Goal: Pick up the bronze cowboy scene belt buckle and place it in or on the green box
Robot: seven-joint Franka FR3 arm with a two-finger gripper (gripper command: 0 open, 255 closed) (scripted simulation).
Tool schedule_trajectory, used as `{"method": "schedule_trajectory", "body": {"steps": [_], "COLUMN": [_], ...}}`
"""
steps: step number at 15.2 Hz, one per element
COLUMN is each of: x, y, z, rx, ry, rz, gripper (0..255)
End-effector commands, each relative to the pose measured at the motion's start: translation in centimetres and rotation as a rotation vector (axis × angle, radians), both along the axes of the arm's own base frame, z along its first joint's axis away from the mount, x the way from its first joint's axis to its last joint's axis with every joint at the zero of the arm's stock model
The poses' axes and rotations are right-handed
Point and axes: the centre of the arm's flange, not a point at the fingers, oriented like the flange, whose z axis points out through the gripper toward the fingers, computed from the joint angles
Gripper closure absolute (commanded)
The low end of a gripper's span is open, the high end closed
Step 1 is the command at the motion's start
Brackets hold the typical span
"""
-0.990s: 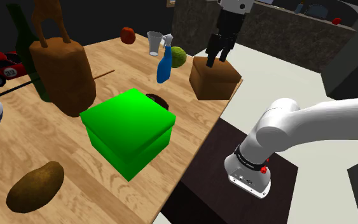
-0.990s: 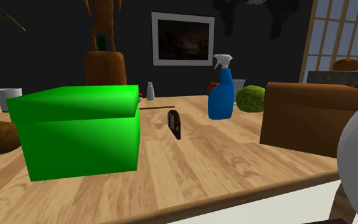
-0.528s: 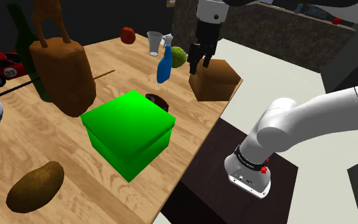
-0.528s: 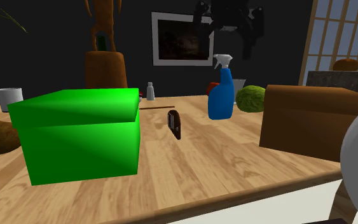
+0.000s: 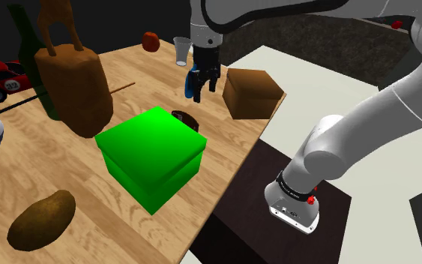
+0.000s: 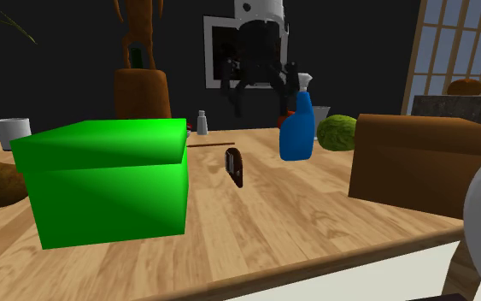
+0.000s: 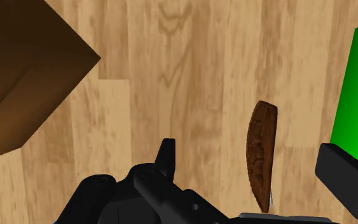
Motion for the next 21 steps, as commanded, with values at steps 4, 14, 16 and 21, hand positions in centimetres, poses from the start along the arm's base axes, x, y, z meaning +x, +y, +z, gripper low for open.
{"method": "schedule_trajectory", "body": {"steps": [4, 14, 16, 21], "x": [4.2, 5.1, 5.1, 5.1], "y": [3.5, 5.1, 5.1, 5.1], "z": [-4.6, -10.6, -10.6, -10.6], "rx": [-0.016, -0.024, -0.024, -0.024], "ry": [0.046, 0.067, 0.067, 0.067], "rz": [0.062, 0.090, 0.090, 0.090], "gripper": [0, 0, 0, 0]}}
